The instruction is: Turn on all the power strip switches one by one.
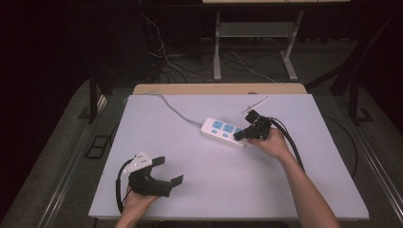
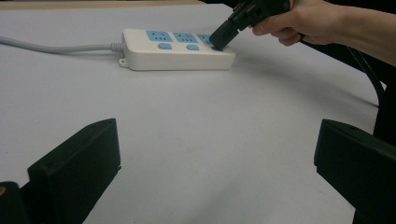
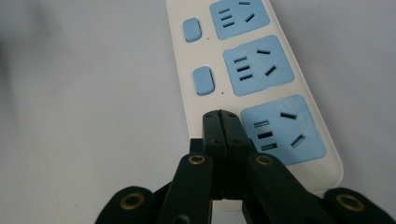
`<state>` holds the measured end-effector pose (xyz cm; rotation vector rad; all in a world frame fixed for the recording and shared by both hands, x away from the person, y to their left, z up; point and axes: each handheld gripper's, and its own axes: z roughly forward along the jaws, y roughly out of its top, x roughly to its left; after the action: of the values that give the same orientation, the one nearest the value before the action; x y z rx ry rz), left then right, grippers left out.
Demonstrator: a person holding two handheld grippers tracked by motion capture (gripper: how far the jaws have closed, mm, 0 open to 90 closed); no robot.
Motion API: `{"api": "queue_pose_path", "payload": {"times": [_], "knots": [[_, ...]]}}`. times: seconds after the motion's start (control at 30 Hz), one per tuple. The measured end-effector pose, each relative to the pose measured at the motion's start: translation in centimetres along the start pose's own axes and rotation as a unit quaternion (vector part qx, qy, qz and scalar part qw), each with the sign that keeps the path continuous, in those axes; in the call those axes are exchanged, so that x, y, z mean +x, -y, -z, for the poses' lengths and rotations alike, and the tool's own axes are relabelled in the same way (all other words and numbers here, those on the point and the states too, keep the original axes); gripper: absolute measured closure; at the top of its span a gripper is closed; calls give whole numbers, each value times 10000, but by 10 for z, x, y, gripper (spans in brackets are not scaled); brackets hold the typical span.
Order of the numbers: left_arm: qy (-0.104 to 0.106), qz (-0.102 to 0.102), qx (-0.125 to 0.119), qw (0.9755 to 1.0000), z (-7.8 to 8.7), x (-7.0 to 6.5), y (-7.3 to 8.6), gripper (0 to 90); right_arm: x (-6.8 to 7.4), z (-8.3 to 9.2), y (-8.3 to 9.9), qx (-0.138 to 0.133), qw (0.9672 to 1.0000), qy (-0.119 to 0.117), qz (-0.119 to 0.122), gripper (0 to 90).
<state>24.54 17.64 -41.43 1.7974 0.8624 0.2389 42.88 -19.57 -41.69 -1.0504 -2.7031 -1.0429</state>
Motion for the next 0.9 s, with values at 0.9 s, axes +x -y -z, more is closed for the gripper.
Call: {"api": "queue_pose_path", "payload": {"times": [0.9], "knots": [[11,23,-13,10000,0,0,0,0,2,17,-12,42,9999,151,0,900]]}}
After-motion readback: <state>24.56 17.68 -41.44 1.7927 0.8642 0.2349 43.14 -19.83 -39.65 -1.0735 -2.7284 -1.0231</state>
